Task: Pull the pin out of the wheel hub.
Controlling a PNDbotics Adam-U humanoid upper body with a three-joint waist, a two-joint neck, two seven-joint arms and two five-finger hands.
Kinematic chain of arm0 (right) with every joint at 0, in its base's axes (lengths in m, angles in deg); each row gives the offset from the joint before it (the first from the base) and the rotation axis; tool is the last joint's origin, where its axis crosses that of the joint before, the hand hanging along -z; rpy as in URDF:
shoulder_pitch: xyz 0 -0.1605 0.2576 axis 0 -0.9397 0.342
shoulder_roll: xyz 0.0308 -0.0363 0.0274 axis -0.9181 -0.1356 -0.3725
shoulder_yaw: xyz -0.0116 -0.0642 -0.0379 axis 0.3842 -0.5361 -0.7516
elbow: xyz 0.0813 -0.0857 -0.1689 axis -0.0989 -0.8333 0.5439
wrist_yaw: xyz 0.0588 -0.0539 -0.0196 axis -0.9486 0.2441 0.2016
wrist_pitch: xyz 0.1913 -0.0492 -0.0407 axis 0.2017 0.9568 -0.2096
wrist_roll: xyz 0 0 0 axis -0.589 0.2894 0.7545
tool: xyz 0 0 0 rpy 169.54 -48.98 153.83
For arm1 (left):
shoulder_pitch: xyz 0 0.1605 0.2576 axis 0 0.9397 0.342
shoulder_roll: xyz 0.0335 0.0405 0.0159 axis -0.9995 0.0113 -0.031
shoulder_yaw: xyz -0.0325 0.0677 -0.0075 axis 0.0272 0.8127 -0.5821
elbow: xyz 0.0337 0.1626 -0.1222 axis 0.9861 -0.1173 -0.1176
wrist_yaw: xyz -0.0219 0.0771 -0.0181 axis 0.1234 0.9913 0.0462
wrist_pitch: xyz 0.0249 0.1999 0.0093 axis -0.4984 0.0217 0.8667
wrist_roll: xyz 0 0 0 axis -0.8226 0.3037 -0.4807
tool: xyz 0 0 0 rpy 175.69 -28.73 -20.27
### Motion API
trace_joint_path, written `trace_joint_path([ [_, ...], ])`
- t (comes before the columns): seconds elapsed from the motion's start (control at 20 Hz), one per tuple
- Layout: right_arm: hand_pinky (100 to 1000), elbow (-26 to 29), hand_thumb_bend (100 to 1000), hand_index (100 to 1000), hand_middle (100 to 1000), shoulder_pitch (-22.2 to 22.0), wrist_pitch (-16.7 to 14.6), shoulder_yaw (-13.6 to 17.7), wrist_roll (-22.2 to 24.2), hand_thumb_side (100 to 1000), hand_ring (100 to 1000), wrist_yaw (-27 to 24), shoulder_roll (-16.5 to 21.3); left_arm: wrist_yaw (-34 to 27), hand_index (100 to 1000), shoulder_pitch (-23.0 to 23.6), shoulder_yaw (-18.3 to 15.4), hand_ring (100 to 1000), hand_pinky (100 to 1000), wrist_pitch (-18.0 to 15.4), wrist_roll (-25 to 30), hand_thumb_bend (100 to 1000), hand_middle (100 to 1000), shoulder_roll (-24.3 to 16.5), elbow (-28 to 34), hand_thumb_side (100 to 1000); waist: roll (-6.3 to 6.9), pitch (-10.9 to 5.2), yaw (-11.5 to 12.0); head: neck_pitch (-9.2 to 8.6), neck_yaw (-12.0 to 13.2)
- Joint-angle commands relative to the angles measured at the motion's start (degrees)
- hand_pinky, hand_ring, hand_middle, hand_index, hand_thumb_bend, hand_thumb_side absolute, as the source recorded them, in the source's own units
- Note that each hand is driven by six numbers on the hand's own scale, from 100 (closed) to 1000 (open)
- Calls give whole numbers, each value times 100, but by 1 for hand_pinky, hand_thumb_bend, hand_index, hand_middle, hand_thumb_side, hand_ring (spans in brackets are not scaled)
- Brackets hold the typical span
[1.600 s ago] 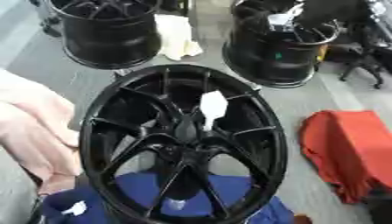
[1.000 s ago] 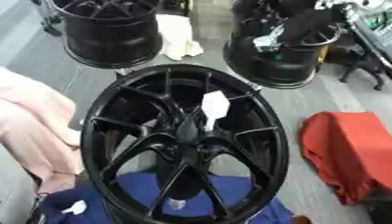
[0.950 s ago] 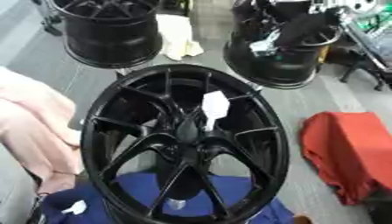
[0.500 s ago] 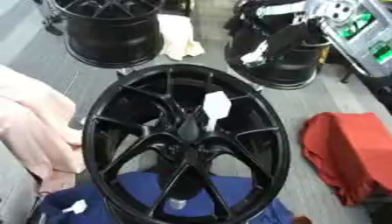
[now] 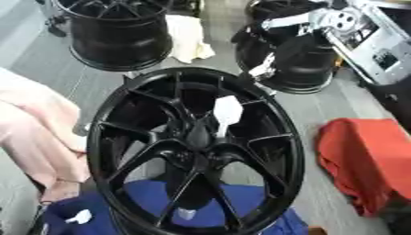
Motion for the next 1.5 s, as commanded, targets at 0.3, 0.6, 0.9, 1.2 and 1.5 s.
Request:
trace_joint_path([
  [0.3,827,51,481,974,884,48,-32,-83,275,328,884,-126,98,21,789,-66,-47,593,735,-421,451,184,534,-190,76,771,40,-51,4,10,33],
  [0.6,825,120,475,965,867,-11,-11,-207,415,323,878,-260,110,33,789,-72,-45,595,736,-430,480,187,536,-189,72,771,38,-53,13,5,35],
  [0.9,823,124,475,958,858,-69,13,-356,540,323,874,-416,100,39,790,-77,-41,596,737,-435,501,187,537,-186,74,771,36,-49,24,11,46],
  [1.2,820,108,471,950,851,-113,20,-480,588,325,870,-543,52,40,790,-84,-35,597,738,-443,517,189,539,-182,70,771,38,-45,34,12,47],
  [1.5,817,-64,468,943,843,-128,1,-537,553,323,866,-541,-96,37,790,-99,-30,597,738,-445,537,189,539,-172,79,771,43,-31,51,4,42],
])
